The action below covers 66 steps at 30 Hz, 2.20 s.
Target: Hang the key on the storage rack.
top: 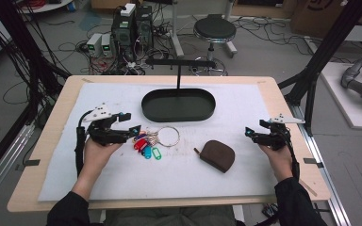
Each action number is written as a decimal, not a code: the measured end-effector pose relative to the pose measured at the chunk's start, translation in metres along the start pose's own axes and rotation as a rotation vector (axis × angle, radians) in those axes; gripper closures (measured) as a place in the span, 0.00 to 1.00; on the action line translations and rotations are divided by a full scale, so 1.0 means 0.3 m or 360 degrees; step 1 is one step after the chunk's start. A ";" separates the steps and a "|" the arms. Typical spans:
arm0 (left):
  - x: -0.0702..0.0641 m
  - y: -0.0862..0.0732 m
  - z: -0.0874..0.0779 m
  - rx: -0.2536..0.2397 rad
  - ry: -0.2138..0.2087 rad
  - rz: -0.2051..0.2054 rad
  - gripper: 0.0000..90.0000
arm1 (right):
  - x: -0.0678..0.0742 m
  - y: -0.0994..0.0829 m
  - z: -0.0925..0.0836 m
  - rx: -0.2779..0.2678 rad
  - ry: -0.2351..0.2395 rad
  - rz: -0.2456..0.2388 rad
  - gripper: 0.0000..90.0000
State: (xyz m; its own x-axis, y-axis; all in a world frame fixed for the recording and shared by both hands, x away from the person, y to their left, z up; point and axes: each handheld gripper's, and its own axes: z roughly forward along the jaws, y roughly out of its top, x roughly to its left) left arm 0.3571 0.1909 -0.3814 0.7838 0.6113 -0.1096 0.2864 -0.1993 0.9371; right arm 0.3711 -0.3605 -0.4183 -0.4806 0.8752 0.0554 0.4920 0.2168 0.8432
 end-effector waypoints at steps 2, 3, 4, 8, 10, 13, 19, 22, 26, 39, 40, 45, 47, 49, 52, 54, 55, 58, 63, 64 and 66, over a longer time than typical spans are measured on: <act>-0.008 0.002 0.036 0.0042 -0.0017 0.0000 0.34 | -0.007 -0.004 0.006 -0.0001 0.0000 0.0007 0.25; -0.008 0.002 0.036 0.0042 -0.0017 0.0000 0.35 | -0.010 -0.005 0.007 0.0001 -0.0001 0.0015 0.25; -0.010 0.003 0.073 0.0100 -0.0020 0.0000 0.35 | -0.013 -0.005 0.009 0.0000 -0.0006 0.0017 0.25; -0.006 0.002 0.145 0.0206 -0.0040 -0.0027 0.42 | -0.013 -0.006 0.015 0.0009 0.0005 0.0019 0.26; -0.007 0.001 0.190 0.0269 -0.0034 -0.0039 0.44 | -0.010 -0.005 0.017 0.0007 0.0007 0.0006 0.26; -0.007 -0.004 0.248 0.0345 -0.0072 -0.0042 0.51 | -0.006 -0.004 0.018 0.0003 0.0011 -0.0004 0.27; -0.005 -0.029 0.319 0.0468 -0.0040 -0.0072 0.58 | -0.013 -0.005 0.016 -0.0001 0.0010 0.0008 0.27; 0.001 -0.031 0.330 0.0465 -0.0021 -0.0100 0.58 | -0.016 -0.005 0.015 -0.0011 0.0014 0.0016 0.27; 0.006 -0.033 0.340 0.0512 0.0038 -0.0127 0.61 | -0.022 -0.006 0.020 -0.0017 0.0010 0.0020 0.27; 0.014 -0.044 0.422 0.0712 0.0259 -0.0092 0.70 | -0.024 -0.005 0.030 -0.0036 0.0015 0.0023 0.28; 0.016 -0.045 0.421 0.0709 0.0269 -0.0101 0.71 | -0.023 -0.005 0.031 -0.0033 0.0012 0.0022 0.28; 0.010 -0.046 0.422 0.0721 0.0289 -0.0061 0.93 | -0.021 -0.005 0.033 -0.0030 0.0010 0.0009 0.28; -0.020 -0.041 0.432 0.0761 0.0315 0.0066 0.95 | -0.019 -0.004 0.033 -0.0034 0.0008 0.0001 0.28; -0.032 -0.040 0.437 0.0770 0.0337 0.0114 0.95 | -0.019 -0.004 0.033 -0.0032 0.0013 0.0006 0.28; -0.024 -0.044 0.433 0.0749 0.0315 0.0079 0.95 | -0.017 -0.004 0.035 -0.0032 0.0020 0.0005 0.28; -0.020 -0.045 0.431 0.0742 0.0307 0.0068 0.93 | -0.016 -0.004 0.038 -0.0033 0.0022 -0.0007 0.28; -0.015 -0.045 0.431 0.0733 0.0296 0.0057 0.91 | -0.015 -0.004 0.039 -0.0031 0.0022 -0.0005 0.28; -0.010 -0.049 0.432 0.0719 0.0277 0.0061 0.88 | -0.013 -0.003 0.039 -0.0033 0.0016 -0.0005 0.28; -0.007 -0.050 0.432 0.0711 0.0256 0.0058 0.96 | -0.012 -0.002 0.034 -0.0039 0.0013 -0.0012 0.28; -0.006 -0.050 0.429 0.0709 0.0255 0.0045 0.96 | -0.013 -0.002 0.031 -0.0043 0.0017 -0.0011 0.28; -0.003 -0.049 0.424 0.0698 0.0224 0.0008 0.96 | -0.014 -0.002 0.027 -0.0049 0.0019 -0.0006 0.28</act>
State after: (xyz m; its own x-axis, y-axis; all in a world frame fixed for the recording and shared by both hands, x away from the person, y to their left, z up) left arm 0.4224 0.0957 -0.4372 0.7121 0.7013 -0.0310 0.5126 -0.4892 0.7057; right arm 0.3788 -0.3609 -0.4233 -0.4910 0.8692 0.0585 0.4678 0.2064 0.8594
